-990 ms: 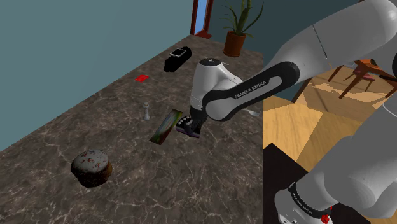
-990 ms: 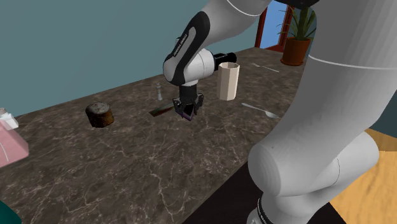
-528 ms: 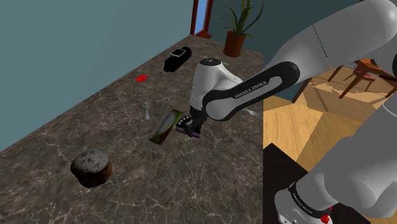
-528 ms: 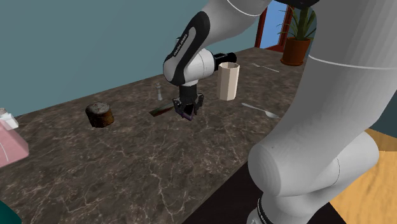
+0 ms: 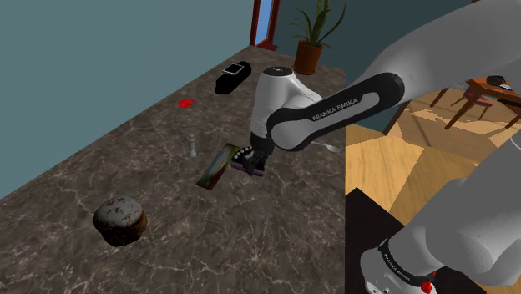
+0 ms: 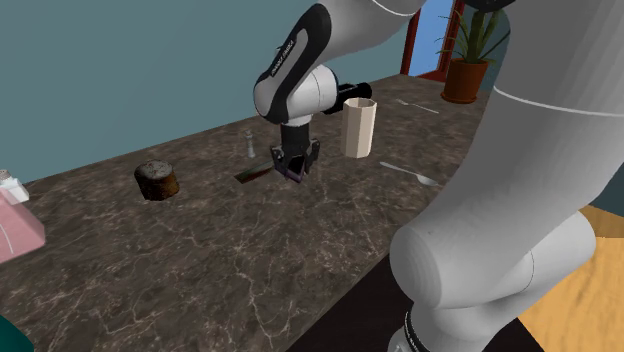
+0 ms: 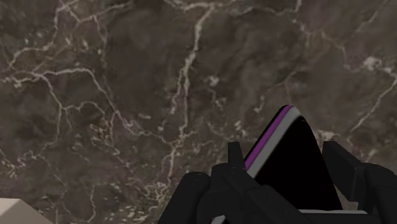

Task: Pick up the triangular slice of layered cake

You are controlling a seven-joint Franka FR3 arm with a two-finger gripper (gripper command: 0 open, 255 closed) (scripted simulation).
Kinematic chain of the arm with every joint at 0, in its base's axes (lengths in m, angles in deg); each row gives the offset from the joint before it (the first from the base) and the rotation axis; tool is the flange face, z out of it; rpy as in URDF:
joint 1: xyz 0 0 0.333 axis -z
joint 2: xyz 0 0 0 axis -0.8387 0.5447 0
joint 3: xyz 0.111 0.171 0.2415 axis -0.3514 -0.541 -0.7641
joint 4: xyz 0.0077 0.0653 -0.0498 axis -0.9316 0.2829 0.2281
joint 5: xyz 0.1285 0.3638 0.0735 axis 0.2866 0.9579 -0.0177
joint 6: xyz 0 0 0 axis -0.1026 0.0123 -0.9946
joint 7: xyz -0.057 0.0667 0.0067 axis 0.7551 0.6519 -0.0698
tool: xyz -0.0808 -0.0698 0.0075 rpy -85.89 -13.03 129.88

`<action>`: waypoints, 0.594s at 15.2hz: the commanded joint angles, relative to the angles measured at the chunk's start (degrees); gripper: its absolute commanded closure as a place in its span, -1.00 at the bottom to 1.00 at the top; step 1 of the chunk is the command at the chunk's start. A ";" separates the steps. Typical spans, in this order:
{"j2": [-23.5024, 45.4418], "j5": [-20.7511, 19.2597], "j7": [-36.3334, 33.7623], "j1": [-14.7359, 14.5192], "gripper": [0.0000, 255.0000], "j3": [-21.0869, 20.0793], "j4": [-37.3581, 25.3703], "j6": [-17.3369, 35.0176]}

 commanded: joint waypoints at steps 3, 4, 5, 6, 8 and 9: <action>-2.22 0.97 0.79 0.05 1.00 0.02 -1.08 -3.19; -2.72 1.17 0.95 0.05 1.00 0.03 -1.38 -3.97; -3.21 1.37 1.09 0.05 1.00 0.04 -1.69 -4.75; -3.69 1.55 1.24 0.05 1.00 0.06 -2.02 -5.53; -4.61 1.89 1.50 0.04 1.00 0.11 -2.70 -7.10; -5.05 2.04 1.62 0.04 1.00 0.13 -3.06 -7.88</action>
